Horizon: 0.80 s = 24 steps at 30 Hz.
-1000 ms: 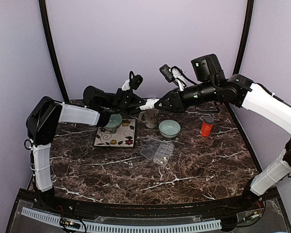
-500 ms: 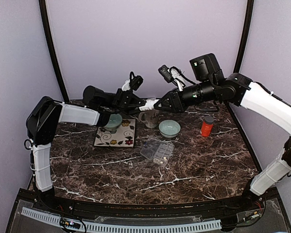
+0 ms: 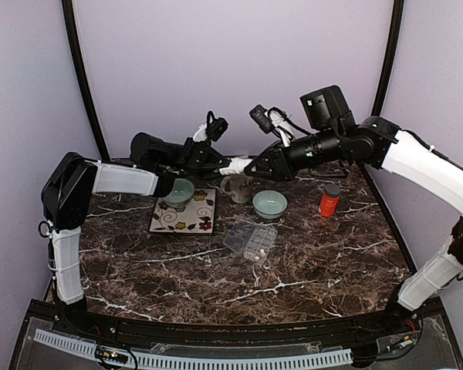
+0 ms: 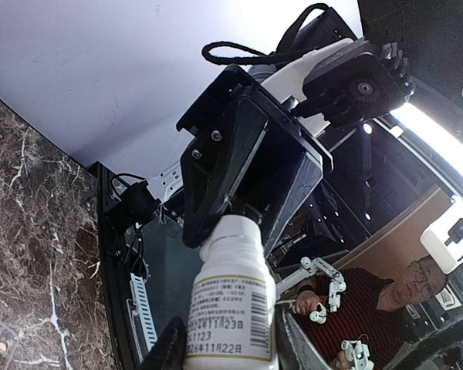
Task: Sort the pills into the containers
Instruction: Close the lid of the pill bottle on the pill bottle.
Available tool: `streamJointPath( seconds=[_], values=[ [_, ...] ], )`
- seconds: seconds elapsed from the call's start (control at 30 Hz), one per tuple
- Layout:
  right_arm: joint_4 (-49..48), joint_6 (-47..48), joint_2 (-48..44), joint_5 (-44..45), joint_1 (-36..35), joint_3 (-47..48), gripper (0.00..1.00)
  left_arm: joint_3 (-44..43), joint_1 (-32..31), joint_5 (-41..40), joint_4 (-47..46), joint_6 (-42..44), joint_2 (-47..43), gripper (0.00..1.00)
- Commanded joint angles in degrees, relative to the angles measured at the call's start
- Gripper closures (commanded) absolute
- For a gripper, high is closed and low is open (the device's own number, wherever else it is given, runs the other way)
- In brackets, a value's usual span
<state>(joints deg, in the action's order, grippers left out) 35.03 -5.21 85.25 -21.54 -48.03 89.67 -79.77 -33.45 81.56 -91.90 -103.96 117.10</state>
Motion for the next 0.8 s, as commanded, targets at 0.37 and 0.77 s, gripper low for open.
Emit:
streamJointPath(
  seconds=[0.37,0.77],
  values=[
    [-3.01,0.89,0.26,2.61,-1.99,0.85,0.95,-2.08,-1.49,-0.87,-7.11,0.61,-1.61,1.0],
    [-3.65,0.02,0.4,0.45,-1.98,1.54,0.95,-1.94,-1.44,-0.24,-3.46,4.24,-1.52,1.0]
  ],
)
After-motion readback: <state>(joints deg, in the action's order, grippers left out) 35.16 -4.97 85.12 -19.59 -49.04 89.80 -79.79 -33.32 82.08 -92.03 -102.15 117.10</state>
